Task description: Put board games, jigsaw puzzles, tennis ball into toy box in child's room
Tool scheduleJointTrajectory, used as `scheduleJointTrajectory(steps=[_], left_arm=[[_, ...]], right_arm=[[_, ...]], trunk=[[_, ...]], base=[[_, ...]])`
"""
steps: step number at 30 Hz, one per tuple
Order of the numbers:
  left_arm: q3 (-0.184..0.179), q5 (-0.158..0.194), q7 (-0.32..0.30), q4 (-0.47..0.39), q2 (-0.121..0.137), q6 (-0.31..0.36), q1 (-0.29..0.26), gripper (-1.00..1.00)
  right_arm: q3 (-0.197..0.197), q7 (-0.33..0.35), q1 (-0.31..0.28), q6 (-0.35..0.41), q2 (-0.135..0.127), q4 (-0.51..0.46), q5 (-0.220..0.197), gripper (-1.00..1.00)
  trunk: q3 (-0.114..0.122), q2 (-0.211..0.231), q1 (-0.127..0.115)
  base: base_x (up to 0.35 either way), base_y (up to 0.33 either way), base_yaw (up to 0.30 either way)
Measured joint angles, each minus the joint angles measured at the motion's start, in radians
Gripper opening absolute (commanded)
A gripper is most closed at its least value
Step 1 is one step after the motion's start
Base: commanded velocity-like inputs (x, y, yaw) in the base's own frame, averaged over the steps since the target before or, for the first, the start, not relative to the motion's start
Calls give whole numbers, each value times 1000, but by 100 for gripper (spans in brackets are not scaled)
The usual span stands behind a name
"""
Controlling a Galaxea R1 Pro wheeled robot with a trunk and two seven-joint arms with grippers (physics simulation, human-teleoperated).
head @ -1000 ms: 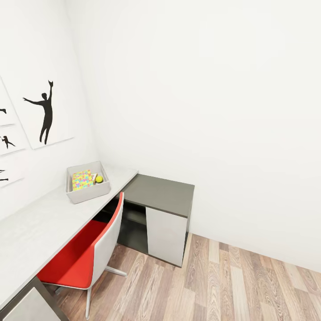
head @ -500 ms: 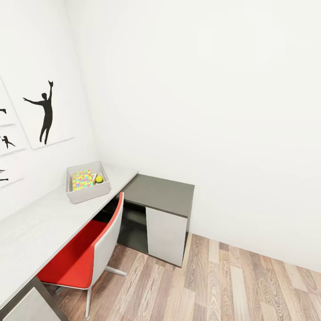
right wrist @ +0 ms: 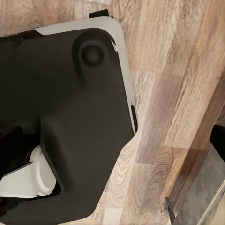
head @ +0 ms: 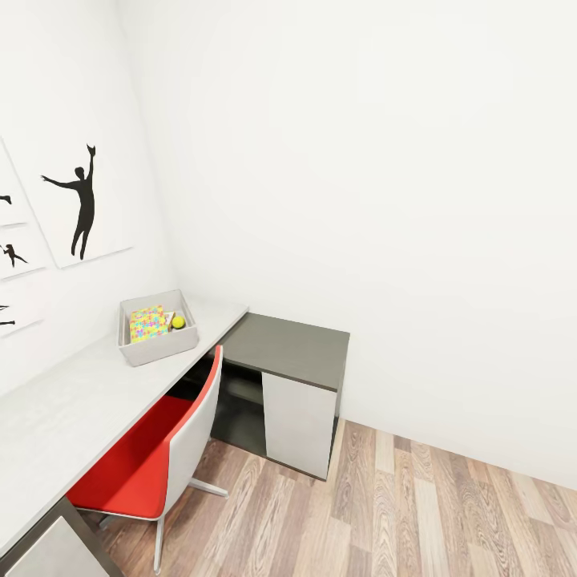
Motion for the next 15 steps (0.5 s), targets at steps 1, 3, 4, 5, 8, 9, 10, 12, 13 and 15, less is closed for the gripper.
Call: scheduleJointTrajectory(steps=[1, 3, 4, 5, 8, 9, 10, 12, 13, 15], left_arm=[[0, 0, 0, 0, 0, 0, 0, 100], [0, 0, 0, 0, 0, 0, 0, 100], [0, 0, 0, 0, 0, 0, 0, 100], [0, 0, 0, 0, 0, 0, 0, 100], [0, 0, 0, 0, 0, 0, 0, 100], [0, 0, 0, 0, 0, 0, 0, 100], [0, 0, 0, 0, 0, 0, 0, 100], [0, 0, 0, 0, 0, 0, 0, 100], [0, 0, 0, 0, 0, 0, 0, 100], [0, 0, 0, 0, 0, 0, 0, 100]], right_arm=[[0, 0, 0, 0, 0, 0, 0, 100], [0, 0, 0, 0, 0, 0, -1, 100], [-1, 0, 0, 0, 0, 0, -2, 100], [0, 0, 0, 0, 0, 0, -2, 100], [-1, 0, 0, 0, 1, 0, -2, 100], [-1, 0, 0, 0, 2, 0, -3, 100], [-1, 0, 0, 0, 2, 0, -3, 100], [0, 0, 0, 0, 3, 0, -3, 100], [0, 0, 0, 0, 4, 0, -3, 100], [0, 0, 0, 0, 4, 0, -3, 100]], trunk=[[0, 0, 0], [0, 0, 0], [0, 0, 0], [0, 0, 0], [0, 0, 0], [0, 0, 0], [0, 0, 0], [0, 0, 0], [0, 0, 0], [0, 0, 0]], base=[[0, 0, 0], [0, 0, 0], [0, 0, 0], [0, 0, 0], [0, 0, 0], [0, 0, 0], [0, 0, 0], [0, 0, 0], [0, 0, 0], [0, 0, 0]])
